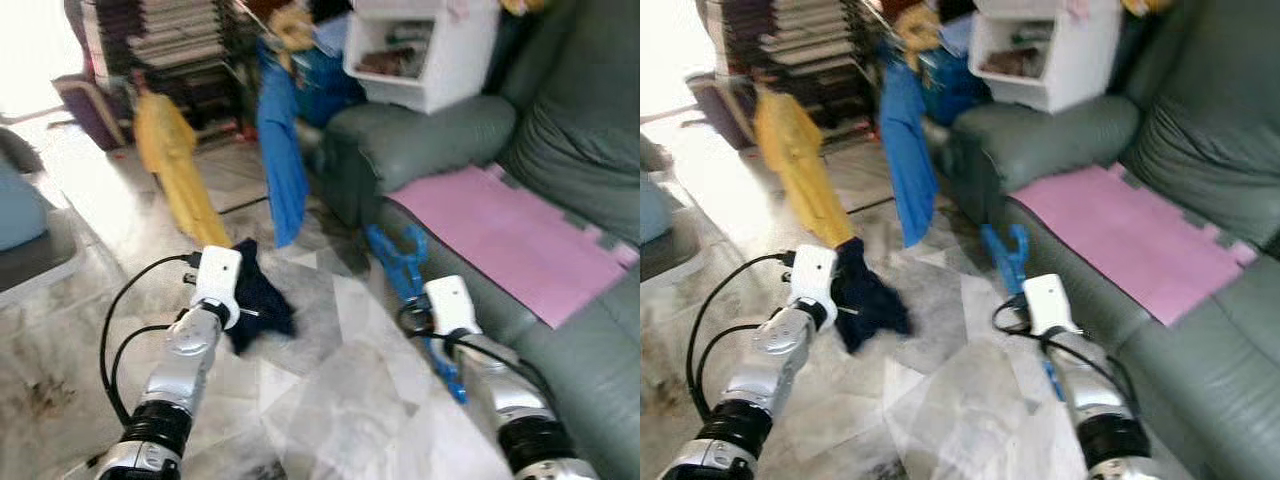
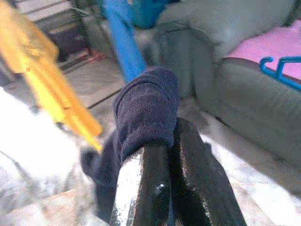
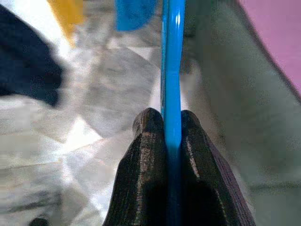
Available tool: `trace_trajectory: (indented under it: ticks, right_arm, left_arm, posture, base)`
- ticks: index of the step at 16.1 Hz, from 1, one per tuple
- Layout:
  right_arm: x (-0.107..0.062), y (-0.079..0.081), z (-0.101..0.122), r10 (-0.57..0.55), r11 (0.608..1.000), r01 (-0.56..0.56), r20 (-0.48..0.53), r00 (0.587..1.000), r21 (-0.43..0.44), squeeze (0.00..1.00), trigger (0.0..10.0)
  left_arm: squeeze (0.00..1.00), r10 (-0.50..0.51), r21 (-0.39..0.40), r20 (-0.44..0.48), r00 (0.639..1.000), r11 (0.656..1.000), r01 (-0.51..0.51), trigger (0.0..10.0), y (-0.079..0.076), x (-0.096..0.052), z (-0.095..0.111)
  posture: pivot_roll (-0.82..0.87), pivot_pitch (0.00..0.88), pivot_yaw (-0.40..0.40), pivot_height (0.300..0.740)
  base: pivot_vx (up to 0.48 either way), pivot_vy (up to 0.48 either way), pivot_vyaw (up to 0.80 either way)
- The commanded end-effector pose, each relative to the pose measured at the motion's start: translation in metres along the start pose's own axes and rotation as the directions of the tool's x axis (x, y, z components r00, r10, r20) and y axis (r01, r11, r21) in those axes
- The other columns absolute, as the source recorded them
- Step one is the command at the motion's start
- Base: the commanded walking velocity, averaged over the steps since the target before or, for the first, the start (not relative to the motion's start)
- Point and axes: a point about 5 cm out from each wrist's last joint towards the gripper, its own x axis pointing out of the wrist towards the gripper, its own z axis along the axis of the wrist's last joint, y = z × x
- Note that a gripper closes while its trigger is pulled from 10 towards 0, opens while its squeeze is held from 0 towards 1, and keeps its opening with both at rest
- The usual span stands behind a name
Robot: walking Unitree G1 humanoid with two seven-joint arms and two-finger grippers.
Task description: Hang hanger
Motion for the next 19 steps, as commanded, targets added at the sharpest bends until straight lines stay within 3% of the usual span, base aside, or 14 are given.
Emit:
trace_trajectory:
  ticks: [1, 3, 5, 7, 9, 11, 13, 15, 16, 18, 19]
  right_arm:
    - [0.0, -0.002, 0.007, -0.001, 1.0, 0.001, 0.022, 1.0, -0.009, 0.0, 10.0]
    - [-0.001, -0.002, 0.007, 0.006, 1.0, -0.005, 0.026, 1.0, -0.01, 0.0, 10.0]
    - [-0.004, 0.001, 0.017, 0.064, 0.998, -0.063, 0.035, 0.997, -0.01, 0.0, 10.0]
    - [-0.007, 0.007, 0.031, 0.138, 0.989, -0.136, 0.05, 0.989, -0.055, 0.0, 10.0]
    - [-0.013, 0.005, 0.046, 0.234, 0.964, -0.226, 0.043, 0.971, -0.14, 0.0, 10.0]
    - [-0.02, 0.002, 0.053, 0.316, 0.927, -0.308, 0.004, 0.949, -0.214, 0.0, 10.0]
    - [-0.027, 0.004, 0.054, 0.394, 0.889, -0.39, -0.03, 0.918, -0.24, 0.0, 10.0]
    - [-0.035, 0.005, 0.052, 0.483, 0.844, -0.486, -0.073, 0.873, -0.228, 0.0, 10.0]
    - [-0.041, 0.006, 0.051, 0.551, 0.803, -0.558, -0.098, 0.829, -0.208, 0.0, 10.0]
    - [-0.044, 0.008, 0.049, 0.59, 0.772, -0.602, -0.121, 0.798, -0.206, 0.0, 10.0]
    - [-0.046, 0.01, 0.049, 0.613, 0.755, -0.624, -0.123, 0.78, -0.199, 0.0, 10.0]
  left_arm:
    - [0.0, 0.034, 0.019, 0.025, 0.999, 0.999, -0.034, 10.0, 0.007, 0.002, 0.006]
    - [0.0, 0.056, 0.032, 0.036, 0.998, 0.998, -0.057, 10.0, 0.008, 0.004, 0.01]
    - [0.0, 0.172, 0.092, 0.081, 0.982, 0.98, -0.179, 10.0, 0.016, 0.014, 0.025]
    - [0.0, 0.227, 0.094, 0.052, 0.972, 0.968, -0.231, 10.0, 0.02, 0.026, 0.034]
    - [0.0, 0.396, 0.124, -0.037, 0.917, 0.913, -0.389, 10.0, 0.032, 0.037, 0.042]
    - [0.0, 0.391, 0.039, -0.083, 0.917, 0.92, -0.389, 10.0, 0.029, 0.045, 0.051]
    - [0.0, 0.312, 0.04, -0.068, 0.948, 0.95, -0.309, 10.0, 0.021, 0.05, 0.057]
    - [0.0, 0.291, 0.075, -0.05, 0.955, 0.955, -0.287, 10.0, 0.015, 0.053, 0.063]
    - [0.0, 0.283, 0.075, -0.048, 0.958, 0.957, -0.279, 10.0, 0.013, 0.055, 0.066]
    - [0.0, 0.261, 0.014, -0.07, 0.963, 0.965, -0.261, 10.0, 0.008, 0.057, 0.068]
    - [0.0, 0.277, 0.03, -0.061, 0.959, 0.961, -0.275, 10.0, 0.008, 0.058, 0.07]
  posture:
    - [-0.09, 0.0, 0.081, 0.74]
    - [-0.1, 0.0, 0.084, 0.74]
    - [-0.09, 0.0, 0.085, 0.74]
    - [-0.1, 0.0, 0.087, 0.74]
    - [-0.11, 0.0, 0.092, 0.74]
    - [-0.13, 0.0, 0.107, 0.74]
    - [-0.14, 0.0, 0.112, 0.74]
    - [-0.14, 0.0, 0.12, 0.74]
    - [-0.14, 0.0, 0.123, 0.74]
    - [-0.14, 0.0, 0.124, 0.74]
    - [-0.14, 0.0, 0.125, 0.74]
  base:
    - [0.0, 0.0, 0.0]
    - [0.0, 0.0, 0.0]
    - [0.0, 0.0, 0.0]
    - [0.0, 0.0, 0.0]
    - [0.0, 0.0, 0.0]
    - [0.0, 0.0, 0.0]
    - [0.0, 0.0, 0.0]
    - [0.0, 0.0, 0.0]
    - [0.0, 0.0, 0.0]
    - [0.0, 0.0, 0.0]
    - [0.0, 0.0, 0.0]
